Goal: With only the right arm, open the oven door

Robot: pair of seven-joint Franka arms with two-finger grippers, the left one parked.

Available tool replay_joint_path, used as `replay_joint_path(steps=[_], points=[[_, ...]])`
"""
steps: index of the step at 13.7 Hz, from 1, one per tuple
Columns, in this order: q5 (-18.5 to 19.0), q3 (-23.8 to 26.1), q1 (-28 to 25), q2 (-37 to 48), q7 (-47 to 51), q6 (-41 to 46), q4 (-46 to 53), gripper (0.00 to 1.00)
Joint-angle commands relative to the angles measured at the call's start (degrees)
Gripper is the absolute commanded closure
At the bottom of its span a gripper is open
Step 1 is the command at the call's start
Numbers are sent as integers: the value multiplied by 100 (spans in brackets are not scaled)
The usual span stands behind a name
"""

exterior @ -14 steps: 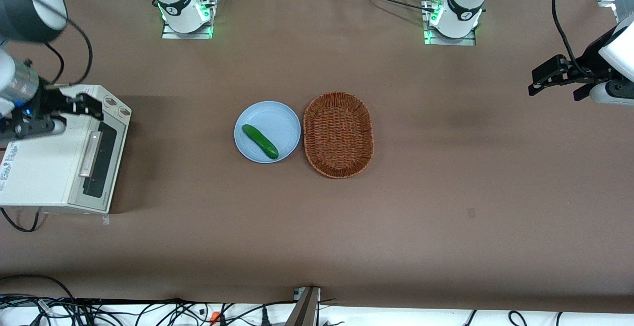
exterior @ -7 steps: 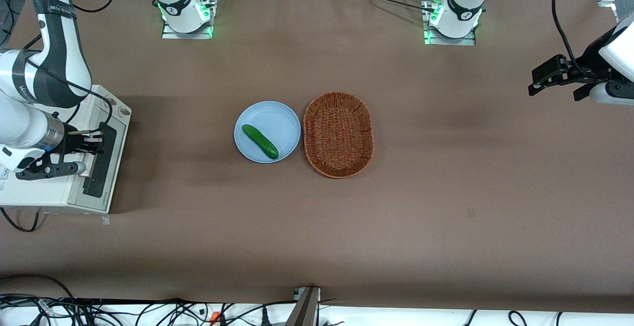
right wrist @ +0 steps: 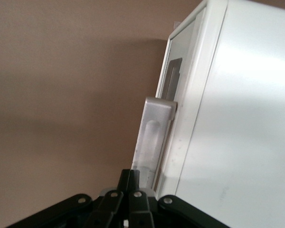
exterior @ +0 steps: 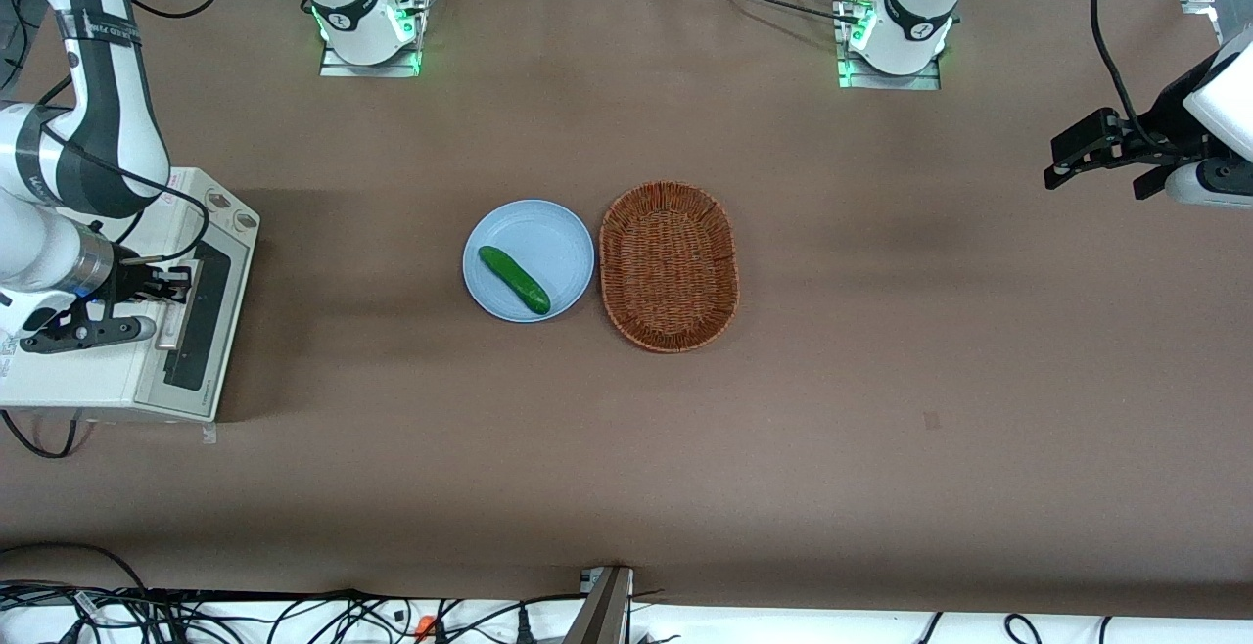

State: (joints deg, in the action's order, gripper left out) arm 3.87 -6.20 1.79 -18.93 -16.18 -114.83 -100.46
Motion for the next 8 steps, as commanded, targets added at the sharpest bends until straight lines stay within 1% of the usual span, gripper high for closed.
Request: replay_joint_path(steps=[1, 8], points=[[61, 22, 50, 21, -104, -188, -114, 100], [52, 5, 59, -94, -70, -575, -325, 100]])
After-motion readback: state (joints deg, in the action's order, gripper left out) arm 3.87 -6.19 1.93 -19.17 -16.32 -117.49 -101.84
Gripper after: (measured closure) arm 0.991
